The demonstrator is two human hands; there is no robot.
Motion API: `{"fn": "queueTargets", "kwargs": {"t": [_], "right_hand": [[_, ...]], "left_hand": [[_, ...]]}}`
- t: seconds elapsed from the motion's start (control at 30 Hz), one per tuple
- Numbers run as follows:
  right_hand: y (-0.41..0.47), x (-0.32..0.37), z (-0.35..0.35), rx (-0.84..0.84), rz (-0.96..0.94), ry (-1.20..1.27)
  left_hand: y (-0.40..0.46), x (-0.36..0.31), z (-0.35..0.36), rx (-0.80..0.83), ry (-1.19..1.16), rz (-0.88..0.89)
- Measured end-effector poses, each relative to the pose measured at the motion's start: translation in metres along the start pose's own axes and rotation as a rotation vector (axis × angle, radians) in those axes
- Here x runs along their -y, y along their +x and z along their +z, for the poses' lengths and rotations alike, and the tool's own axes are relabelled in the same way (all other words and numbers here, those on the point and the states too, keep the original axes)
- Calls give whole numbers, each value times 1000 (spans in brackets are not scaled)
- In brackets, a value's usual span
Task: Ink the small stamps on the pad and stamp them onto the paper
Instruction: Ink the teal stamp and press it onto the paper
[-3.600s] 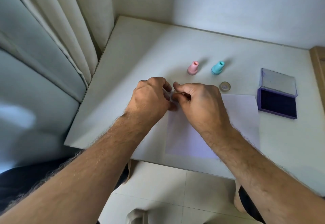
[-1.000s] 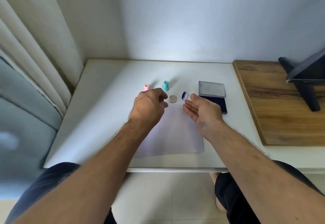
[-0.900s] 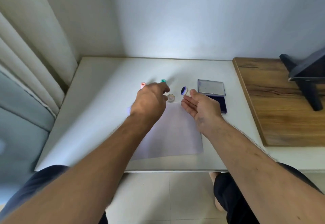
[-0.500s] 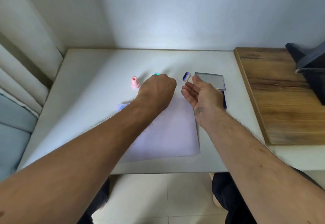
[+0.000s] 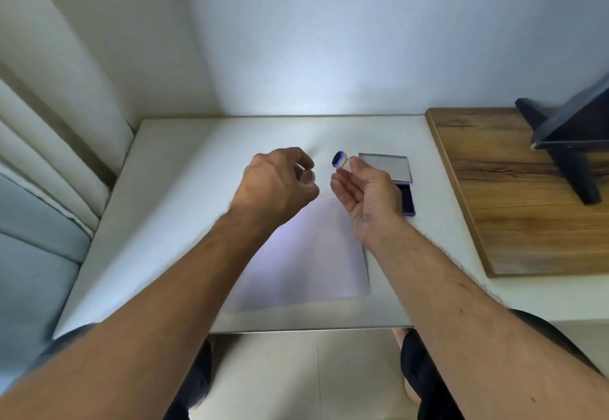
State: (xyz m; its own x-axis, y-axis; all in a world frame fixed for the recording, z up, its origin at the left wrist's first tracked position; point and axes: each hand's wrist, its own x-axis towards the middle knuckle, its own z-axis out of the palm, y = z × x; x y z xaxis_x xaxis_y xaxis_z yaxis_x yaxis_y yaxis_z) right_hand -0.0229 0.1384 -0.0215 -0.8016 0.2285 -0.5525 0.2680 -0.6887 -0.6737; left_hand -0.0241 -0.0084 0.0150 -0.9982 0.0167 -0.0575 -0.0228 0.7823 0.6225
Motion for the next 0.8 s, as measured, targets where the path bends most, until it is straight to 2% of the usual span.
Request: {"fn": "queueTargets", "kwargs": {"t": [0.13, 0.3, 0.37, 0.57, 0.8], "right_hand": [[-8, -4, 1, 87, 17, 1], [-12, -10, 6, 165, 65, -23], [-12, -14, 10, 193, 85, -43], [-9, -17, 12, 295, 156, -39], [-3, -12, 11, 500, 207, -78]], "left_hand": [[-22, 4, -17, -46, -286, -90], [-32, 18, -19, -136, -988, -303], [-29, 24, -18, -177, -1166, -345], [-9, 31, -23, -167, -1312, -237], [2, 35, -15, -84, -1233, -112]]}}
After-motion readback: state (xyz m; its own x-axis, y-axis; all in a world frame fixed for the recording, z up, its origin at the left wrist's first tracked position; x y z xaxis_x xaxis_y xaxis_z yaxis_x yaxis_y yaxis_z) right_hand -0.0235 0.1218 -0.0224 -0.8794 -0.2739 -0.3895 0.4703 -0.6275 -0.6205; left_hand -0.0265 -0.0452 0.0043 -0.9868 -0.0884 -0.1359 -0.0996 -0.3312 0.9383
